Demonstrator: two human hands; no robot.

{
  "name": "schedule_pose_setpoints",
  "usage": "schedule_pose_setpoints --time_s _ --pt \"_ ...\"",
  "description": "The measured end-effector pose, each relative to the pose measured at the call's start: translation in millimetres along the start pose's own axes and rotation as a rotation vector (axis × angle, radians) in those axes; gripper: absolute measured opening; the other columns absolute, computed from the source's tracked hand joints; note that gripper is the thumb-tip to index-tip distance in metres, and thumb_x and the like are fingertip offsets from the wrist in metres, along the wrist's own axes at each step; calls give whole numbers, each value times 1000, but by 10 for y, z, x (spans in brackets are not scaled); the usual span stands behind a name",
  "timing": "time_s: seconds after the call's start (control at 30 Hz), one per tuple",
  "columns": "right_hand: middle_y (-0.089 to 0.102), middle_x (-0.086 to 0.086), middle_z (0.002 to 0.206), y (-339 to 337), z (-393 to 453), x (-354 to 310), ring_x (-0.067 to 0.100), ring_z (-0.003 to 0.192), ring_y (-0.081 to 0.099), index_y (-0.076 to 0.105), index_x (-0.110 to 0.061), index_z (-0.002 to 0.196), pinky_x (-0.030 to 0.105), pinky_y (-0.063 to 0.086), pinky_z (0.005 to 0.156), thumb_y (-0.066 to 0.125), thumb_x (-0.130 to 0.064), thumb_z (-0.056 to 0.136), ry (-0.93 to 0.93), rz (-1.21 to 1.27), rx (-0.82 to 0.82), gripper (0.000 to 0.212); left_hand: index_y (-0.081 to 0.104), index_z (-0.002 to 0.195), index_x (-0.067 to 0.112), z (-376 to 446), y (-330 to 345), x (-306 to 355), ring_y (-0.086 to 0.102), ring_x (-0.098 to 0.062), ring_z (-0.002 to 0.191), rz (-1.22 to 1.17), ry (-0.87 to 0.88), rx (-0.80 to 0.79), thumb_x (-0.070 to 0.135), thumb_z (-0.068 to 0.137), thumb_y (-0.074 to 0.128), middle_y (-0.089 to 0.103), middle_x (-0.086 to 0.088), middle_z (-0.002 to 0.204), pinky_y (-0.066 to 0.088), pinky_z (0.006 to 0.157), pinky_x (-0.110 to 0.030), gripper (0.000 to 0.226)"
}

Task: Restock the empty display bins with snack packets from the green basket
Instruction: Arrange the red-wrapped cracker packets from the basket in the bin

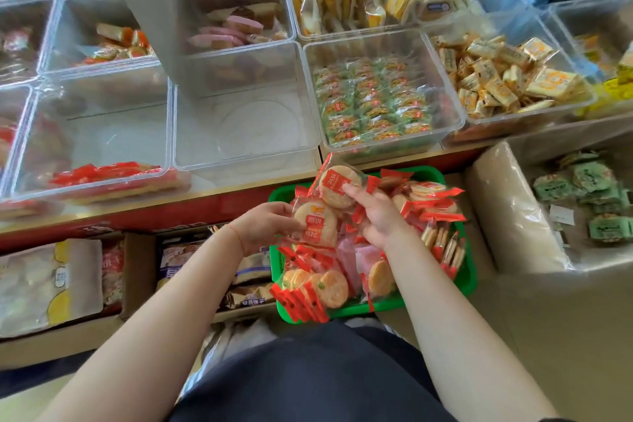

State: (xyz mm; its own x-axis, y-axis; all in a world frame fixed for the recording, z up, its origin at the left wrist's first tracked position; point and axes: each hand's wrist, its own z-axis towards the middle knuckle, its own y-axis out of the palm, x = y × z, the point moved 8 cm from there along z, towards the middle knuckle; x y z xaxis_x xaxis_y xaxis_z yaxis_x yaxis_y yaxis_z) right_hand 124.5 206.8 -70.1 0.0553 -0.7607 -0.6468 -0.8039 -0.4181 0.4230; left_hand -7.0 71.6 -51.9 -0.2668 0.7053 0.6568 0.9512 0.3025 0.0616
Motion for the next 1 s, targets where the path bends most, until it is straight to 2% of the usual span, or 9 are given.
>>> schedule_pose_setpoints --time_s 0.1,0.23,0.37,0.53,0.6,0.67,0.77,0.87,1.0 --pt "70 20 114 424 36 122 31 109 67 64 -1 120 44 54 95 67 -11 91 2 -20 -27 31 59 122 15 -140 -247 -99 69 -28 103 25 15 -83 1 85 69 71 -13 112 56 90 -42 40" --pt "69 22 117 1338 112 405 32 108 67 62 4 124 45 54 95 68 -12 90 2 -80 -66 38 64 112 14 -423 -958 -215 72 -21 92 -20 38 -31 30 90 68 75 -6 103 58 81 -36 27" --pt "72 17 108 2251 279 772 25 91 71 62 -1 122 35 60 71 61 -19 93 7 -12 -53 34 72 104 10 -733 -2152 -428 72 -29 95 -54 91 166 38 84 75 76 -10 97 55 92 -44 35" --pt "71 11 93 3143 478 935 21 73 71 63 -11 106 27 54 49 61 -24 97 -118 -202 70 16 72 81 12 -1142 -3794 -395 63 -10 57 -179 331 636 34 83 77 70 -1 64 50 55 -24 23" --pt "70 11 93 3406 512 836 22 72 67 63 -17 98 29 53 51 64 -22 96 -281 -424 155 6 68 86 10 -1261 -4172 -275 54 0 47 -175 444 757 23 86 75 61 0 62 41 45 -13 15" --pt "69 5 95 3629 563 633 21 80 64 66 -18 101 37 56 70 64 -22 95 -472 -807 274 7 65 92 10 -1325 -4413 -117 57 -1 53 1 554 861 17 88 73 60 -2 68 39 49 -10 11" --pt "66 10 112 4022 723 411 31 105 60 65 -15 122 36 45 88 57 -17 95 -657 -1372 331 28 68 103 10 -1111 -4538 -48 63 -31 83 434 643 924 20 87 71 67 -12 89 48 70 -36 20" --pt "60 7 119 4392 950 478 31 112 52 60 -23 129 36 39 87 48 -10 97 -697 -1906 248 36 64 107 13 -823 -4538 -181 62 -39 81 677 626 934 24 89 64 65 -12 93 51 64 -45 21" --pt "57 6 118 4626 1212 685 28 117 45 61 -27 125 39 33 94 44 -6 93 -536 -2287 108 42 61 105 11 -775 -4557 -240 60 -37 77 757 630 1057 23 92 61 64 -12 88 50 62 -45 18"
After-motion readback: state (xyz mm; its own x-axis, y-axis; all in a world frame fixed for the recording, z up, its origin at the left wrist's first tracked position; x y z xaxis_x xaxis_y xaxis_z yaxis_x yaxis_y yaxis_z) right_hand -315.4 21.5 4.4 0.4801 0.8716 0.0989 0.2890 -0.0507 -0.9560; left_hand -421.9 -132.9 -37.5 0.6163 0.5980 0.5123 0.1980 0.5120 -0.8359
